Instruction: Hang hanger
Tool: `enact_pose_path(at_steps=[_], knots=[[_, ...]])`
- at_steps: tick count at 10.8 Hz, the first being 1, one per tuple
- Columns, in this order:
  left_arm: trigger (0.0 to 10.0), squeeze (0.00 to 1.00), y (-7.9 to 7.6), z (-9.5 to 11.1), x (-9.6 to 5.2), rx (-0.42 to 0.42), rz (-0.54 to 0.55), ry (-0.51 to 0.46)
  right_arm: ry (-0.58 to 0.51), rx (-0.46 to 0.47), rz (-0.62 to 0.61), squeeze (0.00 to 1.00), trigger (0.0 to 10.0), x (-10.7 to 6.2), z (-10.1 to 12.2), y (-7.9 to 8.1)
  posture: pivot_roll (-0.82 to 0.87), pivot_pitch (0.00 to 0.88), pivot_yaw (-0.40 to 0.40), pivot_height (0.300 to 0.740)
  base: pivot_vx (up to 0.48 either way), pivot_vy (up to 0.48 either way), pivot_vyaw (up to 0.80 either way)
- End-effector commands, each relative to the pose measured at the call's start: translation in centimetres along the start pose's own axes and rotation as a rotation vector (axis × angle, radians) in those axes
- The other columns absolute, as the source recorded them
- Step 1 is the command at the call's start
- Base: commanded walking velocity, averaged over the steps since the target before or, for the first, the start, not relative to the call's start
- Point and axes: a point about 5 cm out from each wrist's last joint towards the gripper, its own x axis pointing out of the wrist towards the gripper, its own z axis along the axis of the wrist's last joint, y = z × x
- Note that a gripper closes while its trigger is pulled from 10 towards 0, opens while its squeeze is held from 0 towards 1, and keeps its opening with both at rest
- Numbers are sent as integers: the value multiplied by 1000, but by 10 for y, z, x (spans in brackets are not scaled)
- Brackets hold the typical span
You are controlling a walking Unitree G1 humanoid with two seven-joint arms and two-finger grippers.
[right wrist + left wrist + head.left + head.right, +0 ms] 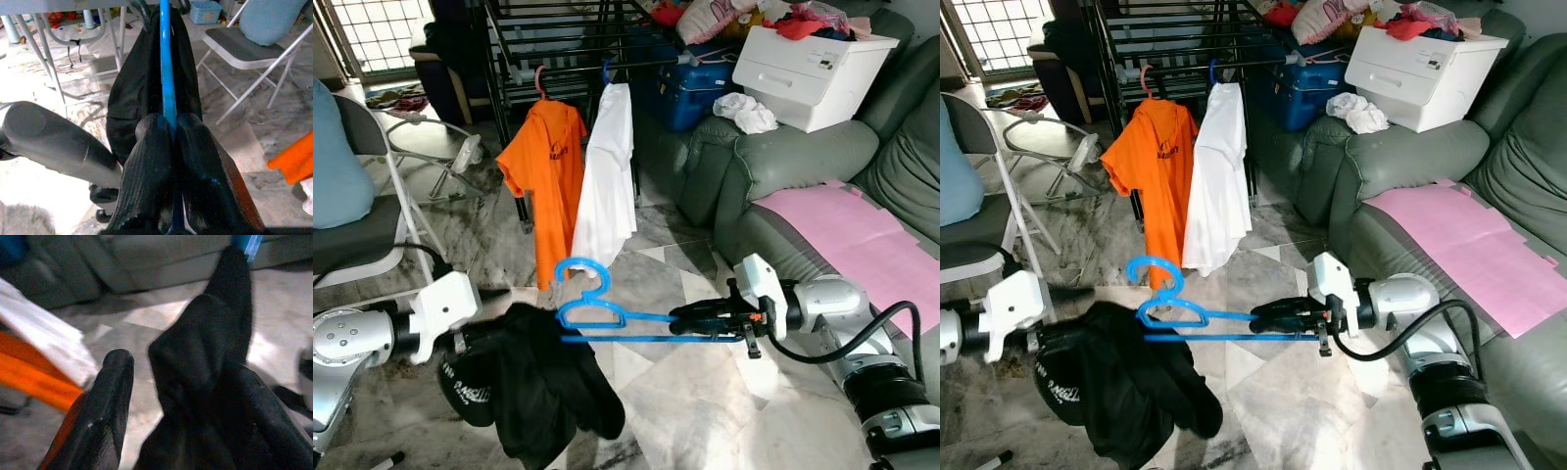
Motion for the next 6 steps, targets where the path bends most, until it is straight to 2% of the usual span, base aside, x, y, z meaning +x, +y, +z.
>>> enact_pose_path(at_steps=[1, 3, 4, 5, 6], knots=[[0, 0, -1, 2, -2, 7, -36, 11, -9, -60, 23, 0, 10000, -2, 13, -6, 56, 27, -36, 740, 0, 0, 0], [0, 0, -6, -5, 5, -14, -62, 23, -11, -67, 32, 0, 10000, -1, 13, -6, 52, 27, -35, 740, 0, 0, 0], [4157, 0, -7, -7, 10, -19, -59, 27, -14, -69, 34, 0, 10000, 0, 13, -6, 51, 27, -35, 740, 0, 0, 0], [10000, 0, -7, -7, 17, -35, -50, 20, -16, -70, 35, 0, 10000, 2, 13, -6, 48, 25, -34, 740, 0, 0, 0], [10000, 1000, -8, -6, 21, -54, -54, 2, -18, -71, 33, 0, 10000, 2, 13, -6, 47, 23, -33, 740, 0, 0, 0]])
